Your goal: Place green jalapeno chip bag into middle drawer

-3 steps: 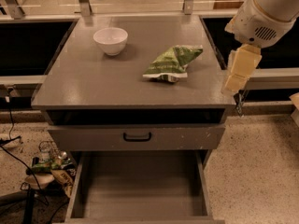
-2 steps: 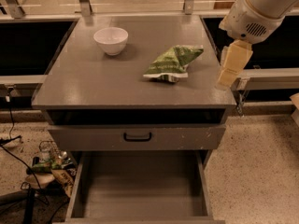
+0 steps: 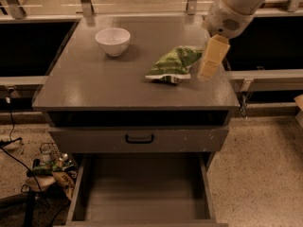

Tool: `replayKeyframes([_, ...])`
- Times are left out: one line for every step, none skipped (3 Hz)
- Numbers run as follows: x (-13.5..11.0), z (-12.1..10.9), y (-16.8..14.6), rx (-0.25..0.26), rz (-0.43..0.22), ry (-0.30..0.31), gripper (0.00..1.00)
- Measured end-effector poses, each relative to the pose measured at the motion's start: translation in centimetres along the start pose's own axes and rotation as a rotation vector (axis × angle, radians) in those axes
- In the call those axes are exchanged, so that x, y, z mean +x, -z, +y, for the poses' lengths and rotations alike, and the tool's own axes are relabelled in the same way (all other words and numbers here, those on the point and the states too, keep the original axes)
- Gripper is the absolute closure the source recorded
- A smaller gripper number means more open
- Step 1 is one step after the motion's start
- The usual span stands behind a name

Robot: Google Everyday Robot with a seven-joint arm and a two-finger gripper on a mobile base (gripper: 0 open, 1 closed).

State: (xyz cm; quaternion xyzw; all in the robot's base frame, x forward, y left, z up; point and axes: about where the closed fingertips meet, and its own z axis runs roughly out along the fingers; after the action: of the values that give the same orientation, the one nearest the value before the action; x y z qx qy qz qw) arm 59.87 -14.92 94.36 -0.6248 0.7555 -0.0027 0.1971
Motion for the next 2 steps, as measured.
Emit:
replayKeyframes([-0.9,-1.1,-2.5,-0.043,-0.004,0.002,0.00])
replayKeyframes([-1.5,-1.9,-5.0,-0.082,-0.002,-0.004,0.00])
